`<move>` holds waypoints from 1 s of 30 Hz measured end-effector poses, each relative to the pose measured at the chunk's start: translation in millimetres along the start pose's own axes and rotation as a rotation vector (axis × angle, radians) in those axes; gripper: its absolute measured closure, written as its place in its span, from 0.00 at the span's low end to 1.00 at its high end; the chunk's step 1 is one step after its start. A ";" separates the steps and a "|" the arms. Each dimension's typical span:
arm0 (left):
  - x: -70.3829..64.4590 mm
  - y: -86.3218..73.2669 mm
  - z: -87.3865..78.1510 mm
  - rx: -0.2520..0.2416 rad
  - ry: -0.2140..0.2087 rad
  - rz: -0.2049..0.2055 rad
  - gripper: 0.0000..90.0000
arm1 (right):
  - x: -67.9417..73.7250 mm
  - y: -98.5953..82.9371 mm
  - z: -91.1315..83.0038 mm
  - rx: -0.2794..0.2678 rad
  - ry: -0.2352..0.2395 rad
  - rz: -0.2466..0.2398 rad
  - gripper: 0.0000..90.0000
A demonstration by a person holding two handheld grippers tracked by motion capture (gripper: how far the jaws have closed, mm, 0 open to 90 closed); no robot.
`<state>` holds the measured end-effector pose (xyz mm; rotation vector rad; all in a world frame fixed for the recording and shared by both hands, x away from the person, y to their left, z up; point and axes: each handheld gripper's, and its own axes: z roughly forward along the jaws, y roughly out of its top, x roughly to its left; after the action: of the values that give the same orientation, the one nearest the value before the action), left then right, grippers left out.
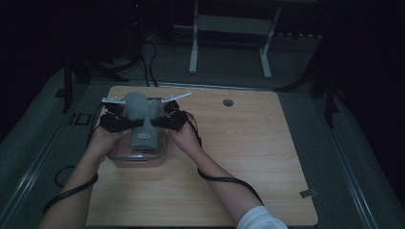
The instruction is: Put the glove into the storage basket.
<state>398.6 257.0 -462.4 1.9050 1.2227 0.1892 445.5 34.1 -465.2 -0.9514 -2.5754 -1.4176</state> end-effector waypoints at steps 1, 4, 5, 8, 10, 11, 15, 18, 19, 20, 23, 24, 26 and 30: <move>1.0 -1.7 2.3 0.006 0.004 -0.003 0.85 | -1.3 -1.9 3.7 0.011 -0.006 0.004 0.91; 4.5 -7.7 9.5 0.027 0.014 -0.014 0.85 | -3.7 -6.1 12.5 0.041 -0.021 0.009 0.91; 5.9 -9.7 12.5 0.034 0.016 -0.019 0.85 | -4.3 -7.1 15.1 0.054 -0.025 0.011 0.91; 8.1 -12.6 20.3 0.069 0.029 -0.047 0.84 | -6.3 -9.4 22.1 0.091 -0.043 0.019 0.91; 8.4 -13.6 25.1 0.094 0.048 -0.049 0.84 | -7.5 -10.9 27.4 0.119 -0.059 0.017 0.91; 8.1 -13.3 26.7 0.105 0.057 -0.050 0.84 | -7.9 -11.6 29.8 0.129 -0.065 0.018 0.91; 8.0 -10.7 33.2 0.161 0.096 -0.039 0.84 | -8.8 -13.1 37.3 0.157 -0.083 0.018 0.91; 11.0 -8.8 37.0 0.192 0.107 -0.051 0.84 | -7.6 -11.0 42.9 0.183 -0.106 0.011 0.91; 12.1 -8.3 38.2 0.204 0.110 -0.048 0.83 | -7.7 -10.4 44.2 0.191 -0.108 0.015 0.90; 13.5 -7.8 39.7 0.216 0.110 -0.050 0.83 | -7.9 -9.6 46.1 0.203 -0.109 0.015 0.90; 16.2 -7.7 45.1 0.256 0.121 -0.055 0.79 | -6.6 -7.5 49.8 0.229 -0.127 0.003 0.87; 16.9 -8.1 47.3 0.268 0.125 -0.077 0.77 | -4.9 -6.8 51.0 0.240 -0.142 -0.016 0.85; 17.5 -8.0 51.0 0.295 0.150 -0.087 0.71 | -3.5 -6.0 51.7 0.248 -0.148 -0.037 0.81; 16.5 -7.5 55.5 0.308 0.195 -0.073 0.63 | -3.1 -2.7 44.4 0.230 -0.133 -0.048 0.71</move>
<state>431.1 240.1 -507.9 2.1394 1.5208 0.1571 457.2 66.2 -493.9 -0.9857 -2.7970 -1.0687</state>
